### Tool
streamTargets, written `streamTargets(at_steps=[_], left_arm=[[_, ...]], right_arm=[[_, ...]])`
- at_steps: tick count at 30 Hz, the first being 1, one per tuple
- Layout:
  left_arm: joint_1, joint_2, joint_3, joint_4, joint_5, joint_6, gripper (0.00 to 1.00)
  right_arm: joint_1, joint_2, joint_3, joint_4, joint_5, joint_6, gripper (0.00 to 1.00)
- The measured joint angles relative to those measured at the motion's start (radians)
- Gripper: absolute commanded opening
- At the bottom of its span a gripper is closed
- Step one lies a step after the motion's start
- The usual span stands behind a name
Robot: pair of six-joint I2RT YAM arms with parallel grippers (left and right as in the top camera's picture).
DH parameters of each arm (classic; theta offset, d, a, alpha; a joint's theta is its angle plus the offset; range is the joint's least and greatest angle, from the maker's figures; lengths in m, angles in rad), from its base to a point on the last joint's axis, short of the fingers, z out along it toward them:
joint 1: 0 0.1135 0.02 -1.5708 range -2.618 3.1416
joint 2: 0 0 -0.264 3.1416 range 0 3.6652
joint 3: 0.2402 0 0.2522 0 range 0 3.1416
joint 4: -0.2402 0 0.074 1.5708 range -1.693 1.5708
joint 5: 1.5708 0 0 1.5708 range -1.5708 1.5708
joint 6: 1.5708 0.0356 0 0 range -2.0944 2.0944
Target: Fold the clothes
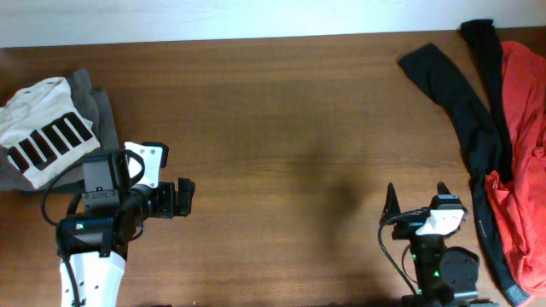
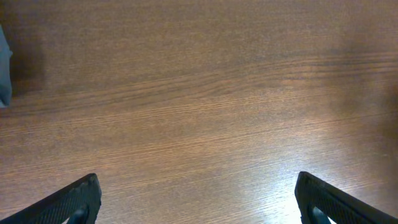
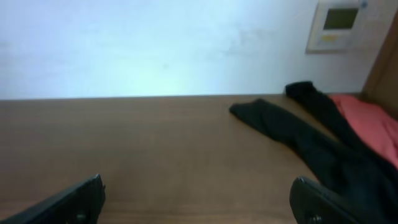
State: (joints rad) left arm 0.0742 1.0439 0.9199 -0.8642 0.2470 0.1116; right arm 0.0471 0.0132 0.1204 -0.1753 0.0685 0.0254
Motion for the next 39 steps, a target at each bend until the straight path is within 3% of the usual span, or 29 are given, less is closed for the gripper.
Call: streamTargets(at_steps=[3, 39], left_arm=[[0.000, 0.000, 0.000, 0.000, 0.000, 0.000, 0.99], [0.000, 0.000, 0.000, 0.000, 0.000, 0.000, 0.99]], right_arm=[[0.000, 0.000, -0.081, 0.110, -0.014, 0.000, 0.99], [0.000, 0.000, -0.106, 0.098, -0.052, -0.026, 0.99]])
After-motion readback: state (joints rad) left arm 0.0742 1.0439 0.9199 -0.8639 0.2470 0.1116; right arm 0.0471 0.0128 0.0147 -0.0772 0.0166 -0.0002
